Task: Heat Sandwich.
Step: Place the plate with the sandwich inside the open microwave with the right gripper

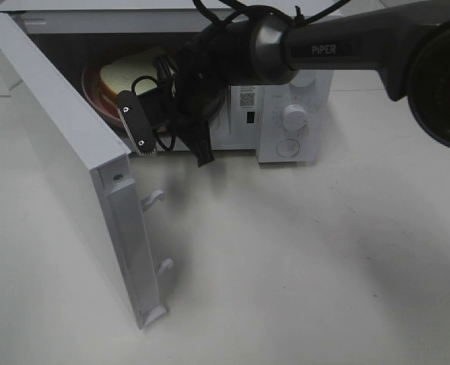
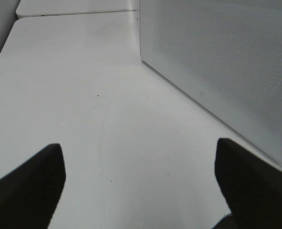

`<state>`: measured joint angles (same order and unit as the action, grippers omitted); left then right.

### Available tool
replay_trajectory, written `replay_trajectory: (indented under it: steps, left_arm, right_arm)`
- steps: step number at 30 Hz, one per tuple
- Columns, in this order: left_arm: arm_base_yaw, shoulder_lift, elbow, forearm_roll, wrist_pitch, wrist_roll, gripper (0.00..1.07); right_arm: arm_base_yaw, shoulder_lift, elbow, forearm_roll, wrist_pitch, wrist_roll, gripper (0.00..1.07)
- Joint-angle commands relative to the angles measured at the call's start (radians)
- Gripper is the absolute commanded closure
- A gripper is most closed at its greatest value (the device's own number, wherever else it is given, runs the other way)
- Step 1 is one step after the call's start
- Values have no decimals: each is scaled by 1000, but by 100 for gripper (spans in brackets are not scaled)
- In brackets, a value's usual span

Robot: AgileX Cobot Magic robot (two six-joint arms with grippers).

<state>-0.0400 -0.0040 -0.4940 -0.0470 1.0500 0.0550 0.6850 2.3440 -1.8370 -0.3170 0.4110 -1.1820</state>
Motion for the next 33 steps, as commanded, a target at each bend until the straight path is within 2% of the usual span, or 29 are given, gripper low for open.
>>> replay_trajectory:
  steps: [1,27,33]
  left_arm:
    - [0,-22,3,-3,-12,-1,28]
    - [0,-22,3,-3,-12,-1,28]
    - [0,-22,3,-3,-12,-1,28]
  right_arm:
    - [-10,2,-15,-5,-36,27,107]
    - [-10,24,-15,4,-73,133,107]
    - [-9,6,-15,-8,-92,219,91]
